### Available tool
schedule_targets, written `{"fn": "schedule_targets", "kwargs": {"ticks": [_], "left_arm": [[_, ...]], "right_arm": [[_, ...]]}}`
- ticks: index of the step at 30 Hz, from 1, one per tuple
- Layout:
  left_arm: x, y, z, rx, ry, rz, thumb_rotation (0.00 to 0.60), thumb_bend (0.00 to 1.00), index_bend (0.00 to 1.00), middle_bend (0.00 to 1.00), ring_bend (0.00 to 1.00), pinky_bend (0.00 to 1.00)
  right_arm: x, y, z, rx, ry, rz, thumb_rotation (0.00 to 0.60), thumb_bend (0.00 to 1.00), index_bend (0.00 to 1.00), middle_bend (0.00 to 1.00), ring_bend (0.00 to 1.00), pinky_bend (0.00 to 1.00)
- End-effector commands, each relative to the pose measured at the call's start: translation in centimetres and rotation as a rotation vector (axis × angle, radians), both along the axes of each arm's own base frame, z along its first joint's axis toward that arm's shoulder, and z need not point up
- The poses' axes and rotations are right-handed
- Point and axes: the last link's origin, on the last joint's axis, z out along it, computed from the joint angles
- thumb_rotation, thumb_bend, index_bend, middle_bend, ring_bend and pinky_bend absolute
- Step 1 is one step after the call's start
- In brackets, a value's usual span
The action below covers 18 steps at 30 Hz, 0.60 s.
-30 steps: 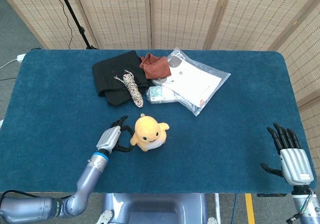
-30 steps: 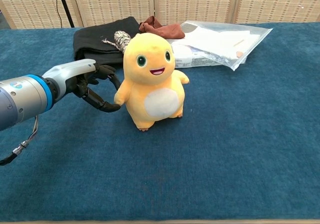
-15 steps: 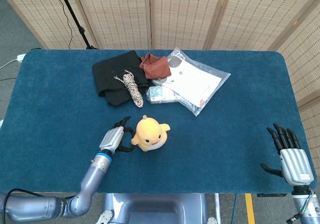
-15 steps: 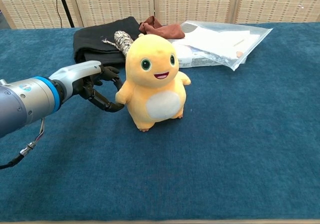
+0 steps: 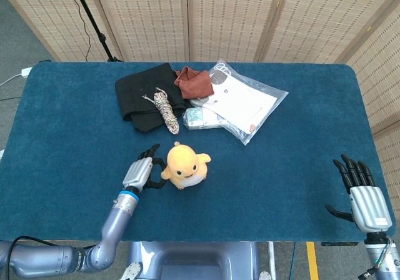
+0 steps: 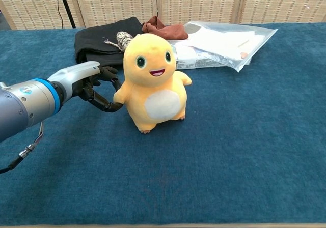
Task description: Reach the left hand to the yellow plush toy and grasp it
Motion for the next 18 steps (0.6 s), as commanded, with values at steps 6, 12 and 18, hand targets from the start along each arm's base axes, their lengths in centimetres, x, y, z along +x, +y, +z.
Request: {"fn": "schedule_targets", "kwargs": {"ticks": [6,12,18], "left_arm": [[-0.11,0.04,-0.04,0.005,0.001,0.006,0.6,0.38,0.65,0.0,0.0,0.0],[-0.18,0.05,-0.03,0.01,0.01,0.008,0.6,0.43,0.67,0.0,0.0,0.0],[-0.11,-0.01,-0.1,0.007,0.012,0.009,0.6,0.44,0.68,0.0,0.0,0.0]], "right_arm": [[0.02,-0.01,-0.09,0.003,0.004,0.0,0.6,0.0,0.0,0.0,0.0,0.0],[0.04,0.02,-0.07,0.002,0.004,0.0,0.6,0.0,0.0,0.0,0.0,0.0],[0.03,0.01,-0.1,0.005,0.005,-0.002,0.6,0.0,0.0,0.0,0.0,0.0]]}}
